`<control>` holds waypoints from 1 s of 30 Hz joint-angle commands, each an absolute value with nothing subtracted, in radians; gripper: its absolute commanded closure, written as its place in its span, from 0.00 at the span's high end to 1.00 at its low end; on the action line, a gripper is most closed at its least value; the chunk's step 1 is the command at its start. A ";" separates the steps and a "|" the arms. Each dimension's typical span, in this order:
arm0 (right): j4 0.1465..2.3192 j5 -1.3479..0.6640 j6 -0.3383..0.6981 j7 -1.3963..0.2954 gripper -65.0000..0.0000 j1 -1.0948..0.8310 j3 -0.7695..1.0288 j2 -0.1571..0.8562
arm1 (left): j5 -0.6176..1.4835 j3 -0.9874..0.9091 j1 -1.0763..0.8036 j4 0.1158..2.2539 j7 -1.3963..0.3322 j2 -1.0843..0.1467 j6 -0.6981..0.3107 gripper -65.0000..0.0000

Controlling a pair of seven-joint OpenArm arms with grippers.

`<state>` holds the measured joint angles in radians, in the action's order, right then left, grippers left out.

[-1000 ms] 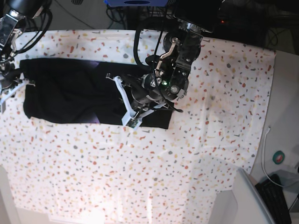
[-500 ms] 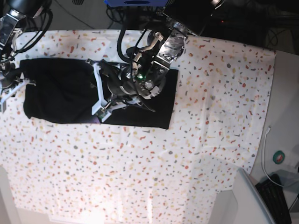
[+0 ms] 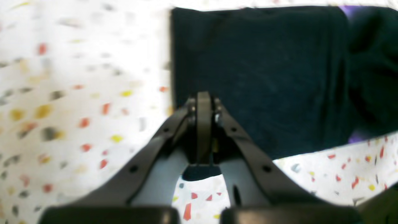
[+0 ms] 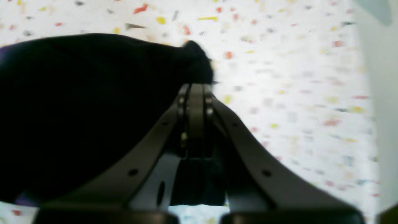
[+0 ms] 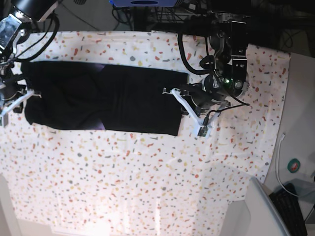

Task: Layout the t-shirt on the table in an organized manner, then fold the t-shirt properly
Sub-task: 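Release the folded end and press the strip edge with the left gripper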

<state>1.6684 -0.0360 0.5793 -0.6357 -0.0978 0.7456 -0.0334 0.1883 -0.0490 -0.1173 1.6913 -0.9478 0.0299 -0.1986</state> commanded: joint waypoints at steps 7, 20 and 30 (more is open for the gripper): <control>1.449 -0.381 0.698 -0.898 0.85 -0.007 0.924 0.105 | 0.191 -0.119 -0.133 1.662 -0.808 -0.004 -0.194 0.00; 0.866 -0.443 0.698 -0.931 0.81 0.163 0.932 0.317 | 0.193 -0.289 -0.145 1.561 -0.802 -0.108 -0.194 0.00; 0.786 -0.443 0.698 -1.015 0.81 0.177 0.926 0.314 | 0.193 -0.200 -0.120 1.385 -0.602 -0.105 -0.194 0.00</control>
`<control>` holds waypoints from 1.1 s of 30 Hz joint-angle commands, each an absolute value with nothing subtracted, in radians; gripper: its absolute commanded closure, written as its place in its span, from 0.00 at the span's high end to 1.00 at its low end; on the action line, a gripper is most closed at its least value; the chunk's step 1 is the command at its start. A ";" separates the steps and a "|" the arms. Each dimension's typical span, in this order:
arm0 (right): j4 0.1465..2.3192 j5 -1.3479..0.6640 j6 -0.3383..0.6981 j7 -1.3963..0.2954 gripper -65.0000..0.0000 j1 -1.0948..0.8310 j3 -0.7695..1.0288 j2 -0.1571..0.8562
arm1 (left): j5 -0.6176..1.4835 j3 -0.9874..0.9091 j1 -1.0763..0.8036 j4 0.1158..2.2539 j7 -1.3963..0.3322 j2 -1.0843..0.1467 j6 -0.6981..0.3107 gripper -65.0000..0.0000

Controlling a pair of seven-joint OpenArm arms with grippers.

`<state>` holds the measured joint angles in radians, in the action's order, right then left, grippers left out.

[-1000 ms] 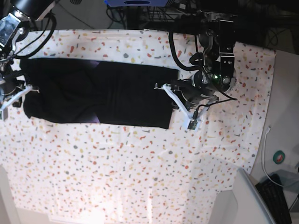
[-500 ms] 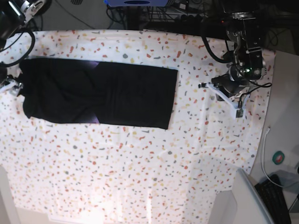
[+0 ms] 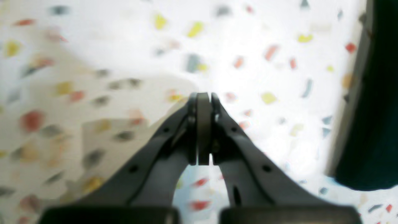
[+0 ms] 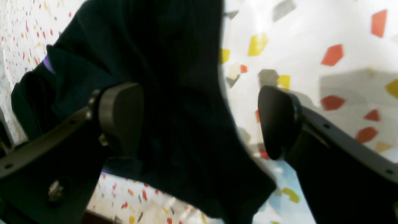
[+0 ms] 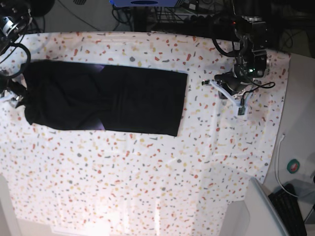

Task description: Layout the t-shirt on the table in an organized manner, then fold the t-shirt properly

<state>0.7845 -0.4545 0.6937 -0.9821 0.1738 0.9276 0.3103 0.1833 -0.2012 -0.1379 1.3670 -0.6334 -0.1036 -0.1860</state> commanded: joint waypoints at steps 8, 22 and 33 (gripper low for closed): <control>0.794 -0.443 0.698 -1.064 0.81 0.174 0.924 0.259 | 0.191 -0.036 -0.074 1.305 -0.538 -0.099 -0.186 0.00; 0.820 -0.443 0.698 -1.098 0.81 0.174 0.869 0.219 | 0.180 0.002 -0.028 1.214 -0.538 -0.021 -0.186 0.00; 0.843 -0.435 0.698 -1.121 0.43 0.173 0.868 0.203 | 0.182 0.105 -0.010 1.213 -0.536 -0.012 -0.185 0.00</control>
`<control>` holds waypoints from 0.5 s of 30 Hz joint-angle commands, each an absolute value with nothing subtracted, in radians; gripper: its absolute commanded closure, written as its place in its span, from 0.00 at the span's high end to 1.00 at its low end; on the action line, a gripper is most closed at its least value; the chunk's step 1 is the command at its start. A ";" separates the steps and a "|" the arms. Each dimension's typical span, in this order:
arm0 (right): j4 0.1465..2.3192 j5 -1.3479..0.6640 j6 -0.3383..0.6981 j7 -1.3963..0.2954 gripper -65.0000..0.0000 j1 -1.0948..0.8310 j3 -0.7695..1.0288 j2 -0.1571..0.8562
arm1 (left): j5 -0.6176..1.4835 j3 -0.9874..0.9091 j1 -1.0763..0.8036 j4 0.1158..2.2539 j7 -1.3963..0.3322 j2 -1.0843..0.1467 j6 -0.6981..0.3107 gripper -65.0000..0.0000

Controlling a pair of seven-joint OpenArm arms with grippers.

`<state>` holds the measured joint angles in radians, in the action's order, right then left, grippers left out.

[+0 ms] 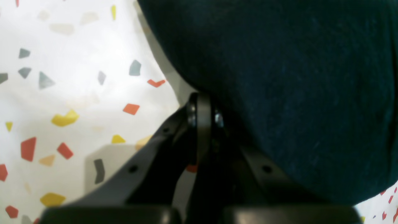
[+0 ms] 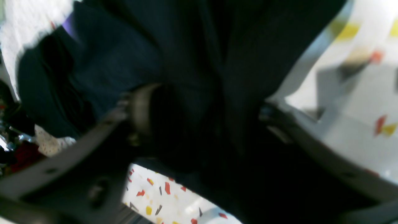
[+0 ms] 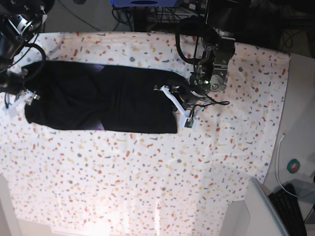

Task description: Layout the t-shirt on the table in an organized manner, then fold the t-shirt properly

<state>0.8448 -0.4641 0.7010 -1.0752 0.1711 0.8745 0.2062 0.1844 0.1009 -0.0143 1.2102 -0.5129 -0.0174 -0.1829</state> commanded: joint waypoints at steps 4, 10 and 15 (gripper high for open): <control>0.843 -0.435 0.698 -1.067 0.07 0.176 0.868 0.228 | 0.182 0.116 -0.008 1.211 -0.536 -0.007 -0.185 0.00; 0.848 -0.435 0.698 -1.021 0.00 0.189 0.868 0.265 | 0.182 0.143 -0.015 1.211 -0.539 0.033 -0.185 0.00; 0.918 -0.433 0.698 -1.030 0.00 0.179 0.866 0.278 | 0.189 0.246 -0.007 1.176 -0.538 0.044 -0.185 0.00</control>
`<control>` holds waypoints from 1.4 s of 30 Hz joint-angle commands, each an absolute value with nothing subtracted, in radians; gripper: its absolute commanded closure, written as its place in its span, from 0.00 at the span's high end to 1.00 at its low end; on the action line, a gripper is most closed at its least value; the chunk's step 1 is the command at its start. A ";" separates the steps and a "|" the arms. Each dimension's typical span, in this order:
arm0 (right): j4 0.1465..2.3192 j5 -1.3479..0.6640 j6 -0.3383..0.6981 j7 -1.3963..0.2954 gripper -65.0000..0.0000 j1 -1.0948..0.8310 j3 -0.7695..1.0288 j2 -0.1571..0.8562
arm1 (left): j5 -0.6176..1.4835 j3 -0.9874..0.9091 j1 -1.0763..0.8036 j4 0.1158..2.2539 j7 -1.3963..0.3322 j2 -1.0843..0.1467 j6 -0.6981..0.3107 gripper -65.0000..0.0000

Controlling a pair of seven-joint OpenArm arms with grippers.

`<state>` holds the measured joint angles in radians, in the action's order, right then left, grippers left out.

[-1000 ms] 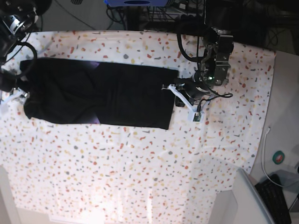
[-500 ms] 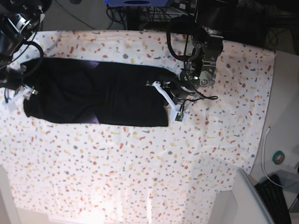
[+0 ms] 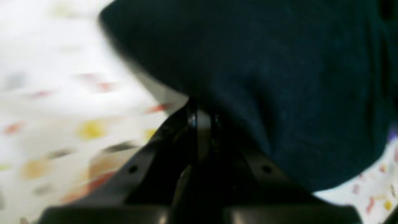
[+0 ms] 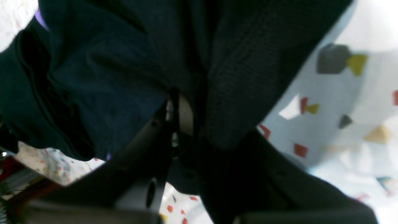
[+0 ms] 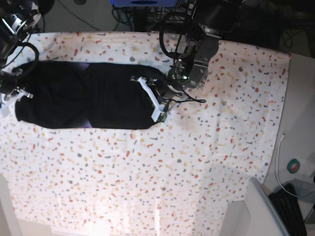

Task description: Layout the t-shirt on the table in an organized manner, then fold the t-shirt properly

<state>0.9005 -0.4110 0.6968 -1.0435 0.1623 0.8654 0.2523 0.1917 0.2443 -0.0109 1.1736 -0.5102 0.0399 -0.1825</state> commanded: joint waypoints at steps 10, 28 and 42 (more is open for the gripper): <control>1.478 -0.435 0.665 -1.021 0.00 -0.018 0.547 0.255 | 0.191 0.259 0.041 1.148 -0.538 0.085 -0.185 0.00; 1.807 -0.435 0.168 -1.021 0.00 -0.088 0.036 0.189 | 0.183 0.252 0.071 1.122 -0.539 0.094 -0.185 0.00; 1.801 -0.435 -0.016 -1.021 0.00 -0.028 -0.216 0.171 | 0.182 0.246 0.077 1.125 -0.539 0.077 -0.185 0.00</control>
<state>1.7847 -0.4221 -0.0120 -1.0386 -0.0452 -0.2161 0.1680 0.1867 0.2474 0.0643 1.1103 -0.5423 0.0742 -0.1864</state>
